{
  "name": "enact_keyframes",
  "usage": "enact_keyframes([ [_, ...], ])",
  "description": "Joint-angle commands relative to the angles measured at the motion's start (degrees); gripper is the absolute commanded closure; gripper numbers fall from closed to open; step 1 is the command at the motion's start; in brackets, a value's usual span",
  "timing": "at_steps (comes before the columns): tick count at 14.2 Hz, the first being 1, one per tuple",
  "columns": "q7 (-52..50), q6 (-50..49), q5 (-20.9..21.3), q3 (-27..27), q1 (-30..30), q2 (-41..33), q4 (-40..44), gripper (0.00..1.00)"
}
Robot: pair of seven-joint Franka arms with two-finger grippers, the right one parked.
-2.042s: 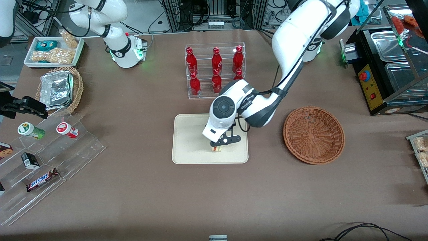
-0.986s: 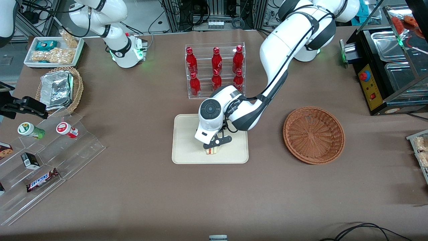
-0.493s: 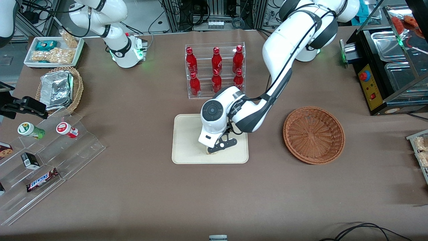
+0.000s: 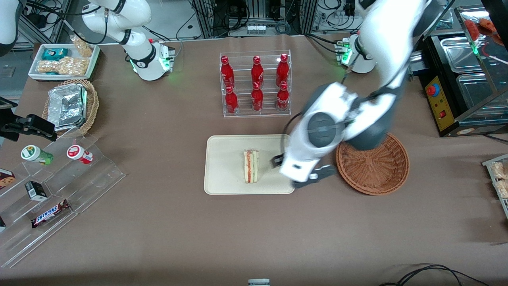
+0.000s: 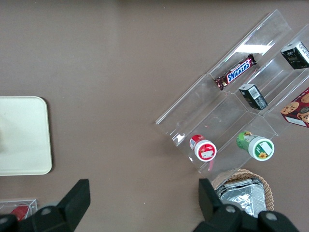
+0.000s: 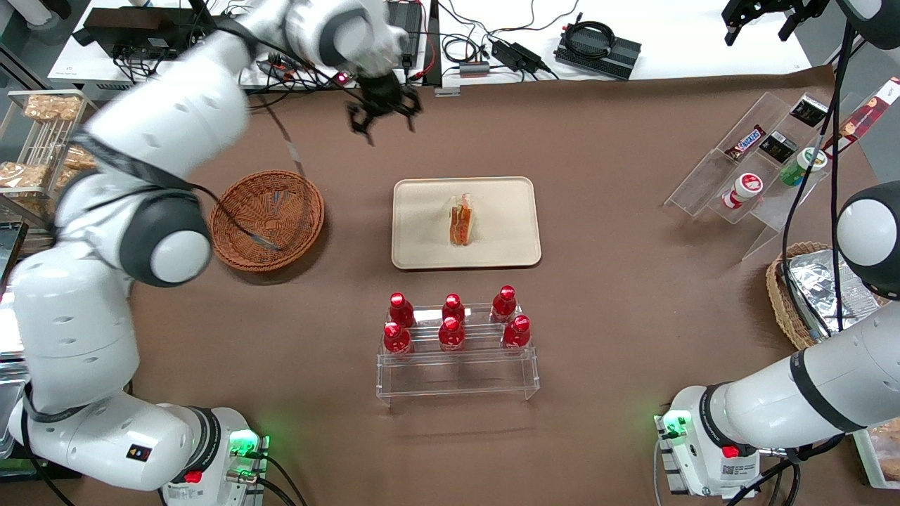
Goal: Place sandwich from basket to tray
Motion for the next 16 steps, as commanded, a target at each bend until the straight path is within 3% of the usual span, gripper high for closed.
enact_keyframes([
  [1,8.54,-8.1,-3.16,-0.67,6.95,-7.04,-3.27,0.0],
  [4,25.48,-17.17,-3.43,-0.58,18.53,-17.39,-11.58,0.0],
  [7,30.72,-16.83,-2.12,-0.32,26.38,-26.38,-20.4,0.0],
  [10,30.99,-17.18,4.37,-0.14,27.72,-28.86,-21.64,0.0],
  [16,31.17,-17.45,4.83,0.47,27.72,-30.88,-21.47,0.0],
])
